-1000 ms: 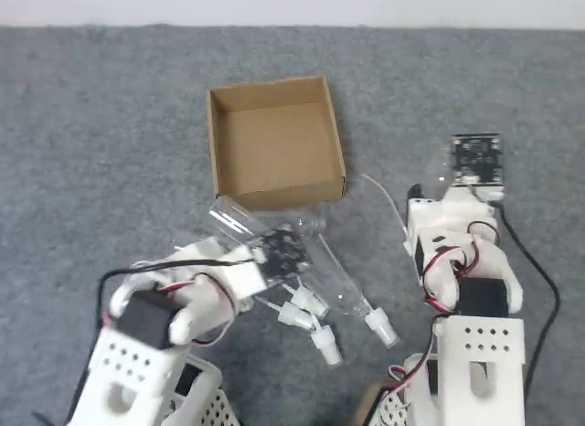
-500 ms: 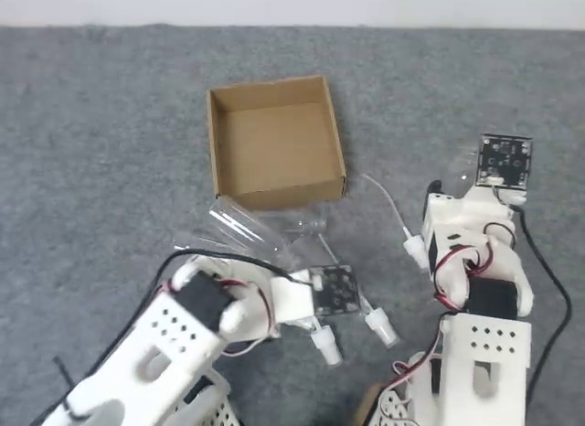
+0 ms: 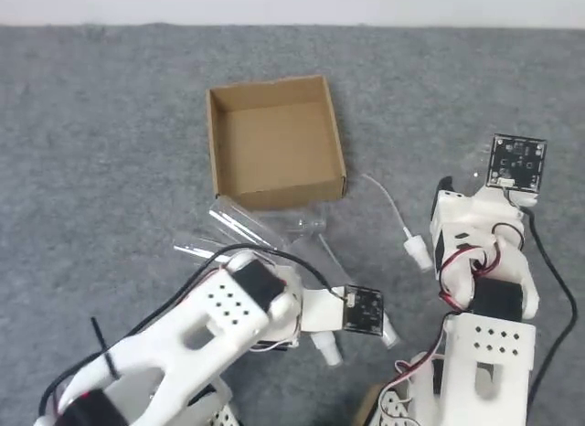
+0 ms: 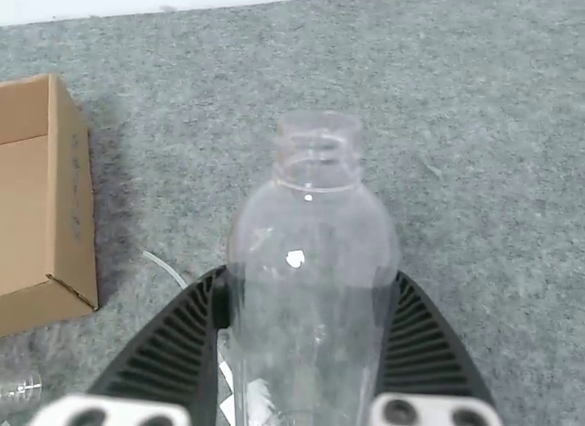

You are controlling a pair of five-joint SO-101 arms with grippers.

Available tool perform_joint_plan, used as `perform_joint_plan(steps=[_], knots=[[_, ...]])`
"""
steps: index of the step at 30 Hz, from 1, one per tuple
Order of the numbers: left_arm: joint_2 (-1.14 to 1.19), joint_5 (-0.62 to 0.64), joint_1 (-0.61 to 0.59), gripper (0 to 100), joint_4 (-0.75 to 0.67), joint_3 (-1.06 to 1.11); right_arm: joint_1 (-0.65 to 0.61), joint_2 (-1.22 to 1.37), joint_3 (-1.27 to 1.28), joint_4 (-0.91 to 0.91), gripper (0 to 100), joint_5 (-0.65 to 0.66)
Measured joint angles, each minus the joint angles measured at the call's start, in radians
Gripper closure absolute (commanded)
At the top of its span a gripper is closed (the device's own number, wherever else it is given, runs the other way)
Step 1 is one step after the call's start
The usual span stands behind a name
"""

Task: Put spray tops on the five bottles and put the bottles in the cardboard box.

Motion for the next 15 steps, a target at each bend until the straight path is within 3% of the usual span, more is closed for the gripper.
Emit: perform_joint_plan(steps=[15], knots=[[0.175,-0.035,0.0,88,-0.16,-0.003,0.0,0.0,0.0,0.0,89.4,0.0]])
